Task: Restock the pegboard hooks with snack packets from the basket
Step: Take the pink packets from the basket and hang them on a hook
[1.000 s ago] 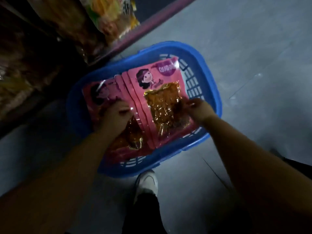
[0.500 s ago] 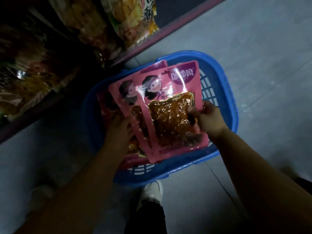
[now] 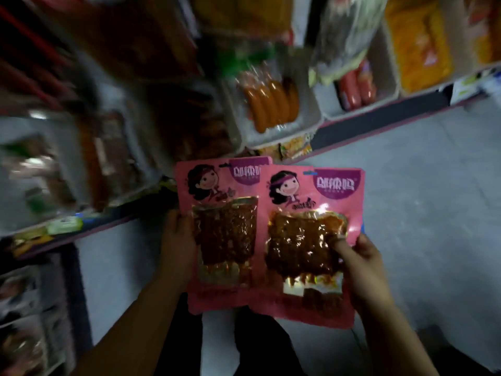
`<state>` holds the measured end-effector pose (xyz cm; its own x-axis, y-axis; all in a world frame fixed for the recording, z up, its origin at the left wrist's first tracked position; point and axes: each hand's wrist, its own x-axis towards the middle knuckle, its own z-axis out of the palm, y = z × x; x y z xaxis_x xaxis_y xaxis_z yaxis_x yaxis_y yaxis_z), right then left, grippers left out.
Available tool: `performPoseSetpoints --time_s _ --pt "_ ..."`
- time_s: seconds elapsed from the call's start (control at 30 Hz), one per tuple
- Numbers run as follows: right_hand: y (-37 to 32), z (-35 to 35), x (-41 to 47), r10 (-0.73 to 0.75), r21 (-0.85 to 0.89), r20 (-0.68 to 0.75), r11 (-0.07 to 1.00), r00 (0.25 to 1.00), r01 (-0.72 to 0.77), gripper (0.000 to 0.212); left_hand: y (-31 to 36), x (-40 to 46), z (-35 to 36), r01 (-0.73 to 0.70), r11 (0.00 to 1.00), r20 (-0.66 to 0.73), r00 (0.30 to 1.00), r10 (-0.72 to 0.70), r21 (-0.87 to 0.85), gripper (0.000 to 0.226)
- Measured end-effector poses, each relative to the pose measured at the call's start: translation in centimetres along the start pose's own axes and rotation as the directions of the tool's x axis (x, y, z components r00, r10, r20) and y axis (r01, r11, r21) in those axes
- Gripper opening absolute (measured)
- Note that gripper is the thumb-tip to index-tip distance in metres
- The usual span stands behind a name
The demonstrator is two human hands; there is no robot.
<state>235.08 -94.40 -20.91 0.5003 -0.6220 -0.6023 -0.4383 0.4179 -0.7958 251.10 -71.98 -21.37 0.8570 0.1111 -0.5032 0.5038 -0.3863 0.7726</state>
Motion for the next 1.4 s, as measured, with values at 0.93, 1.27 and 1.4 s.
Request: performPoseSetpoints --time_s 0.93,1.27,1.4 --pt "-28.7 38.3 -26.9 -0.566 -0.017 0.582 0.709 0.584 0.705 0.016 24.5 0.3 -47.5 -0.556 0.676 -0.307 0.831 0.464 -0.484 0.025" --pt "-29.6 41.3 -28.0 -0.676 -0.002 0.578 0.559 0.457 0.829 0.012 28.2 1.1 -46.2 -0.452 0.662 -0.075 0.853 0.516 -0.598 0.022" --pt "-30.2 41.2 -28.0 -0.706 0.036 0.566 0.537 0.426 0.843 0.017 28.9 0.3 -46.8 -0.482 0.647 -0.060 0.826 0.560 -0.591 0.032"
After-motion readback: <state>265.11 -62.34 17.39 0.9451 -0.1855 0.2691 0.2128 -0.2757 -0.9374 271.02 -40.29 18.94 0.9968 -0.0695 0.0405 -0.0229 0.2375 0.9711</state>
